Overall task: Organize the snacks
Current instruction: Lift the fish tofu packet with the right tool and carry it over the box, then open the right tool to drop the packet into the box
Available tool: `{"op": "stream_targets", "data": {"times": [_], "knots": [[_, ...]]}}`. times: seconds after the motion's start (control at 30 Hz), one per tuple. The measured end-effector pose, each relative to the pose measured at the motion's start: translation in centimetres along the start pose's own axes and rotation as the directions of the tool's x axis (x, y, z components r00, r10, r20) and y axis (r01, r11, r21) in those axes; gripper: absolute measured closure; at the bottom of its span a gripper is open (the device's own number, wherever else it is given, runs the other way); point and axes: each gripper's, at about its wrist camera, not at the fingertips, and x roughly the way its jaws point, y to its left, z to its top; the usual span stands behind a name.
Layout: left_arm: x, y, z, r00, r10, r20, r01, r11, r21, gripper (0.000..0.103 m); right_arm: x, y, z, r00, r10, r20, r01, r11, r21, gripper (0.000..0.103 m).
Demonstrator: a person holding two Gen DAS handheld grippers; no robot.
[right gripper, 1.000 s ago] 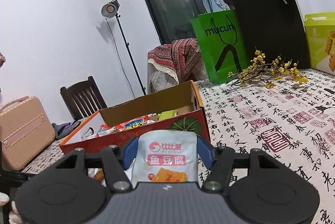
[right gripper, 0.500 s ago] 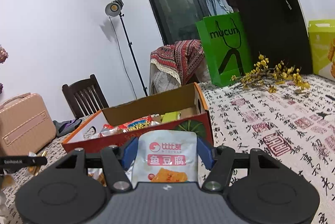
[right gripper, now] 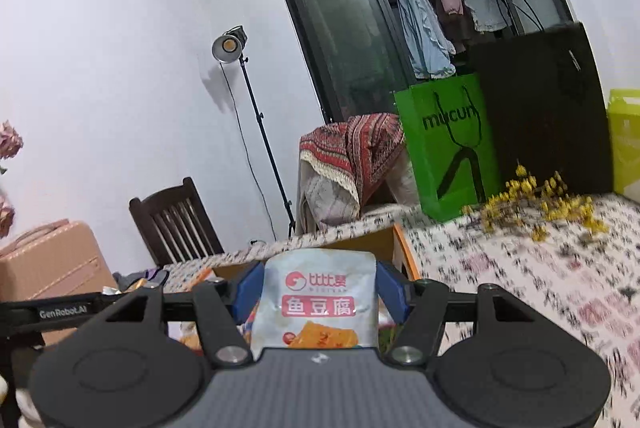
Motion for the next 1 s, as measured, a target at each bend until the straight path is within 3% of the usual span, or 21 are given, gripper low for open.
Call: {"op": "stream_targets", "data": {"times": [0.2, 0.3, 0.53, 0.7, 0.77, 0.83, 0.87, 0.93, 1.0], "knots": [[3.1, -1.2, 1.7, 1.0, 0.0, 0.007, 0.001, 1.0, -0.025, 0.045, 4.1, 1.4, 2.7, 1.0, -0.017, -0.002, 0.017, 0.999, -0.032, 0.041], [4.9, -1.3, 2.1, 0.999, 0.042, 0.009, -0.042, 0.998, -0.038, 0.045, 7.0, 1.5, 3.2, 0.999, -0.031, -0.029, 0.03, 0.999, -0.031, 0.041], [9.1, -0.4, 1.3, 0.994, 0.113, 0.016, -0.112, 0.993, -0.046, 0.045, 12.7, 0.4, 2.3, 0.995, -0.065, -0.072, 0.064, 0.998, -0.025, 0.042], [10.9, 0.3, -0.2, 0.984, 0.176, 0.026, -0.177, 0.984, 0.013, 0.044, 14.7, -1.2, 1.0, 0.996, -0.057, -0.071, 0.055, 0.998, -0.03, 0.042], [11.0, 0.9, -0.4, 0.987, 0.157, 0.016, -0.157, 0.988, -0.008, 0.038, 15.2, -1.8, 0.5, 0.996, -0.021, -0.091, 0.02, 1.0, -0.013, 0.039], [10.8, 1.2, -0.5, 0.988, 0.15, 0.023, -0.15, 0.988, -0.031, 0.009, 15.7, -2.2, 0.1, 0.993, -0.004, -0.117, 0.002, 1.0, -0.014, 0.033], [10.5, 1.2, -0.5, 0.987, 0.156, 0.041, -0.154, 0.987, -0.037, 0.003, 15.7, -2.4, 0.0, 0.993, -0.007, -0.122, 0.006, 1.0, -0.01, 0.03], [10.1, 0.9, -0.7, 0.983, 0.173, 0.064, -0.173, 0.985, -0.019, 0.0, 15.7, -2.8, 0.0, 0.991, -0.008, -0.133, 0.009, 1.0, 0.007, 0.005], [10.0, 0.4, -0.9, 0.982, 0.179, 0.057, -0.18, 0.984, 0.006, 0.0, 15.5, -3.3, 0.0, 0.991, 0.006, -0.131, -0.001, 0.999, 0.039, 0.0]]}}
